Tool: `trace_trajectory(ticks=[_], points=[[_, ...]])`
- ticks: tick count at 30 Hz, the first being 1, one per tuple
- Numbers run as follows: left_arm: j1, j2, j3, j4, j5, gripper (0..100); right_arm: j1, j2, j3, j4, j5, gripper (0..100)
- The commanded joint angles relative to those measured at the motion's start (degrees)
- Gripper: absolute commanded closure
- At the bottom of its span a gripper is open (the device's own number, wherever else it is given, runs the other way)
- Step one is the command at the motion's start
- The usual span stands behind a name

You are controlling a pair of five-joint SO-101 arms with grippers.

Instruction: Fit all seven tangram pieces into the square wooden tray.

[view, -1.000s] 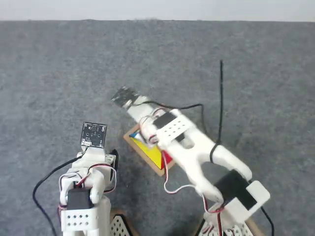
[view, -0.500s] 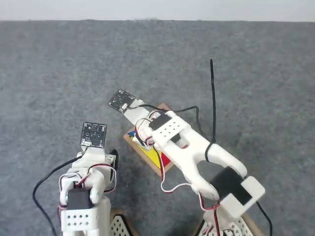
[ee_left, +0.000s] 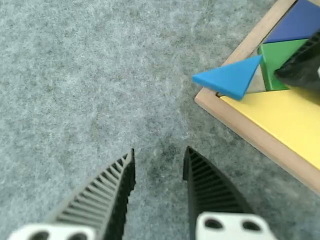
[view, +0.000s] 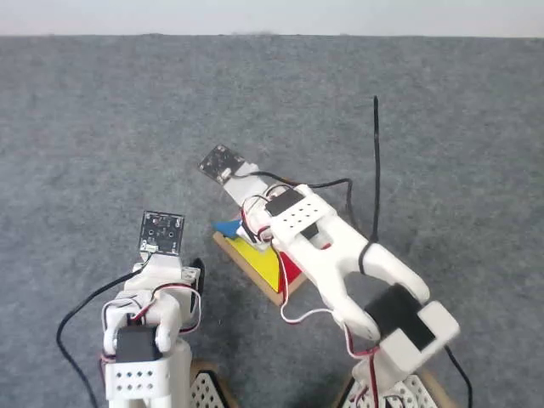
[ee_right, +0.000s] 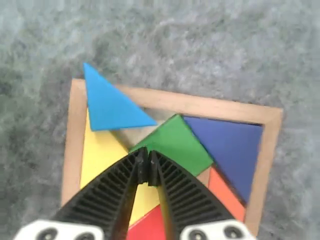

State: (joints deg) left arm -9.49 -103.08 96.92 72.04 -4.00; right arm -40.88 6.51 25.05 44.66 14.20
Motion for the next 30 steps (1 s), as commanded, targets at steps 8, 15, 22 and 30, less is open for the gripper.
trace_trajectory(ticks=[8,15,22,30], points=[[0.2,-1.6,-0.5,0.5,-0.4,85,-6.6,-7.7,-2.5,-9.9,-7.8,99.1],[0.2,-1.6,-0.5,0.5,-0.4,85,-8.2,3.4,-7.6,-15.9,-7.7,99.0],[0.2,-1.6,-0.5,0.5,-0.4,85,-8.2,10.9,-13.6,-15.8,-7.7,99.0],[0.3,-1.6,-0.5,0.5,-0.4,85,-8.3,11.1,-13.9,-11.4,-7.3,99.0]])
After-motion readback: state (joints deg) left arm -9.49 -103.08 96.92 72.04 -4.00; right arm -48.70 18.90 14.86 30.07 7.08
